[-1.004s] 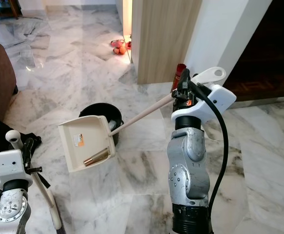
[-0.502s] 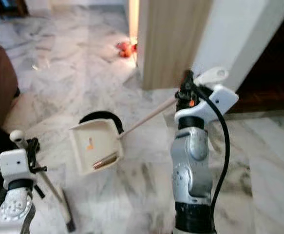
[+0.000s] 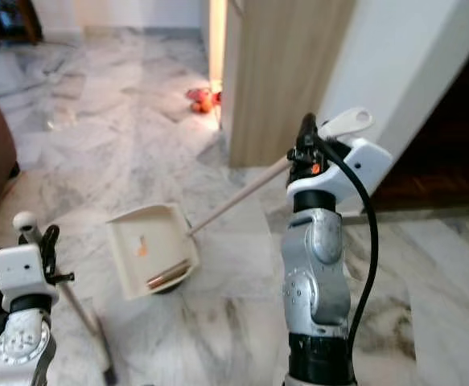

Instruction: Sweep floor

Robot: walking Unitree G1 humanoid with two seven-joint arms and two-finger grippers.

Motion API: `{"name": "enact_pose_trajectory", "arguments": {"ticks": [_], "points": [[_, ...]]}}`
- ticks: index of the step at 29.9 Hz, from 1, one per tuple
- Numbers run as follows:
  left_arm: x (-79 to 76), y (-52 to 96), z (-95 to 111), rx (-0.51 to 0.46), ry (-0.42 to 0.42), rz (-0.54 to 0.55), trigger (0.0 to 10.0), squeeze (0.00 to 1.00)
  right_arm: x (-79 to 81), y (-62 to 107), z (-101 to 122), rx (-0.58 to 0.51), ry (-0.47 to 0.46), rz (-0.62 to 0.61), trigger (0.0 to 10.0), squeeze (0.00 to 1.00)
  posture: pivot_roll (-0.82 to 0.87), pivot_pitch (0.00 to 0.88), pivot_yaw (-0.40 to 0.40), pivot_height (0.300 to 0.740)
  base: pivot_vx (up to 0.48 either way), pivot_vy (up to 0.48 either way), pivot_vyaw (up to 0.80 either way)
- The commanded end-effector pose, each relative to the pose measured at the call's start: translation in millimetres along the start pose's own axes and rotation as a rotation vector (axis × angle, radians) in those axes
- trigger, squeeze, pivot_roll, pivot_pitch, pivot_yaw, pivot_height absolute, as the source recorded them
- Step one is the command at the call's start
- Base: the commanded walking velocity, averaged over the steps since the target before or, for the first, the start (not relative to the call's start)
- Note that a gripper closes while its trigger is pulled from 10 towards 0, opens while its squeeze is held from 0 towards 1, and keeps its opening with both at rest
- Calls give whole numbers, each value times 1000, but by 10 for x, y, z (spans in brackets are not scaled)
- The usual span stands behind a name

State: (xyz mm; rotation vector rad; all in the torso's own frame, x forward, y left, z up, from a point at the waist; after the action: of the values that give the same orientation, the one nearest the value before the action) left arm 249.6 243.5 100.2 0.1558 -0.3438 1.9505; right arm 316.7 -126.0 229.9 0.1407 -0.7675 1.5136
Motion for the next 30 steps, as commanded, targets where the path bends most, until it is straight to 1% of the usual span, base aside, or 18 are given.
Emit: {"name": "enact_pose_trajectory", "arguments": {"ticks": [1,3,26,30], "points": [[34,-6,50,-27,-25,8,10000,0,118,-13,116,-56,-61,44,10000,0,30,111,-58,740,375,0,800],[34,-2,50,-26,-24,10,10000,0,118,-14,113,-54,-63,45,10000,0,30,111,-59,740,373,0,741],[71,15,53,-31,-19,26,10000,0,107,-27,122,-58,-90,30,10000,0,33,115,-63,740,371,0,0],[73,21,84,-51,-7,27,10000,0,117,-36,145,-70,-93,30,10000,0,34,115,-63,740,0,0,0]]}}
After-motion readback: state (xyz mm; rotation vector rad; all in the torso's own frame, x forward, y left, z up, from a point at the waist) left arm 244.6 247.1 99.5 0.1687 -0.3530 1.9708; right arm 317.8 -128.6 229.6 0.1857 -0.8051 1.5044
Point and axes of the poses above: a point about 5 cm out from each wrist's last joint towards the gripper, its own y axis pointing back from the gripper into the wrist, its own z axis along the axis of the wrist's last joint, x = y × z, the point moved 1 cm from there along -y, pointing out of the wrist towards the gripper, and after that the axes turned 6 degrees about -y, right-handed, at the moved point
